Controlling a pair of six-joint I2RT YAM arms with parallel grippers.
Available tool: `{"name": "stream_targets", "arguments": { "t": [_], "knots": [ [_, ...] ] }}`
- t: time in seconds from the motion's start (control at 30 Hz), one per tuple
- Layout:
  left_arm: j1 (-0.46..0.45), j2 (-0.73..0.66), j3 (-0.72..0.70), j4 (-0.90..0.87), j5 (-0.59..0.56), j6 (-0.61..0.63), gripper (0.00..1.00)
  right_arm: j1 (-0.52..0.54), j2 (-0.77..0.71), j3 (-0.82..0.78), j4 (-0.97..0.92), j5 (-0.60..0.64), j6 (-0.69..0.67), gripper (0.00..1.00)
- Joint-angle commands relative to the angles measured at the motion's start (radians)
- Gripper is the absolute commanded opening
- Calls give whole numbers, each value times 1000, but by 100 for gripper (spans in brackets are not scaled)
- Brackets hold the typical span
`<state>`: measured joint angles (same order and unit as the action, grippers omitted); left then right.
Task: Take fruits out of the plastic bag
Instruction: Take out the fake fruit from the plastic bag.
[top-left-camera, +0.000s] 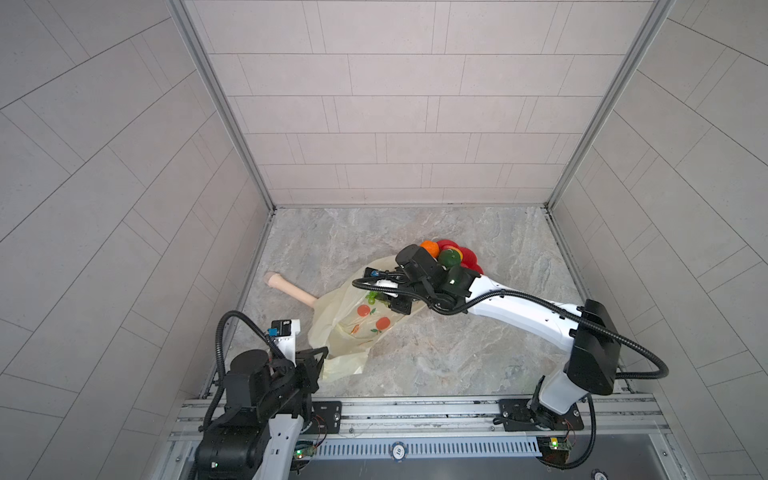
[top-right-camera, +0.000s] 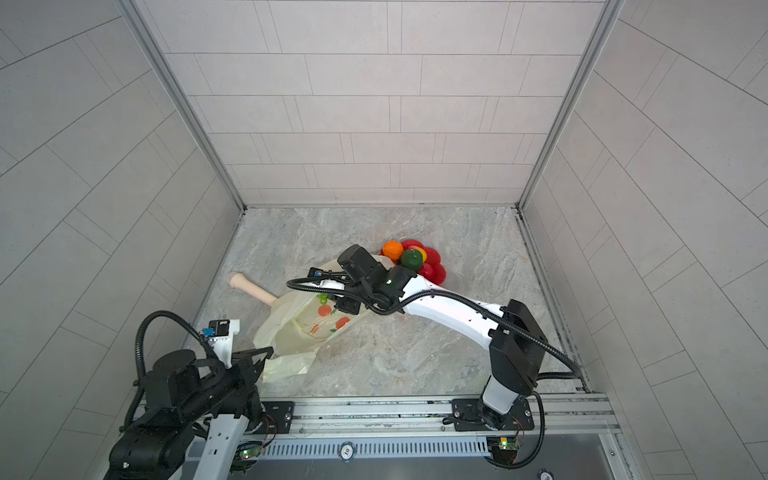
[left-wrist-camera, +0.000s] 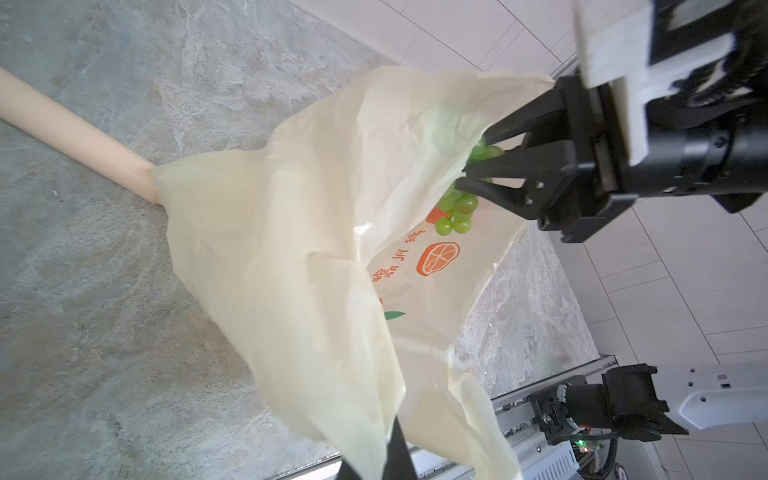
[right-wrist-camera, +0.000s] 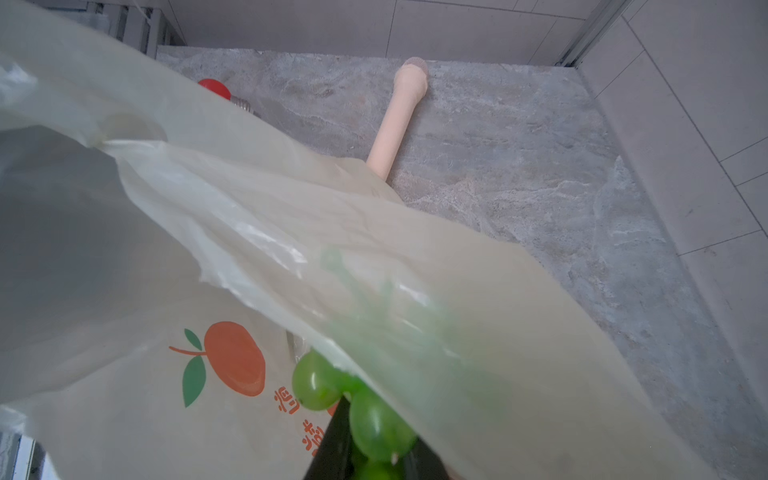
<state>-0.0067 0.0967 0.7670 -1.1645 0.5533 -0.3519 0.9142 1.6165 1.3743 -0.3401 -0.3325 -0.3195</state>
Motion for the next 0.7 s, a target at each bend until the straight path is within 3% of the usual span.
{"name": "stream_targets", "arguments": {
  "t": [0.0,0.4,0.67],
  "knots": [
    [8,14,-10,9,-23,-17,0,1,-65,9,47,-36,75,20],
    [13,32,-4,31,-73,-58,0,0,-171,36,85,-147,200,21],
    [14,27,5,45,-112,-87,0,0,-282,67,71,-62,279,21]
  ]
}}
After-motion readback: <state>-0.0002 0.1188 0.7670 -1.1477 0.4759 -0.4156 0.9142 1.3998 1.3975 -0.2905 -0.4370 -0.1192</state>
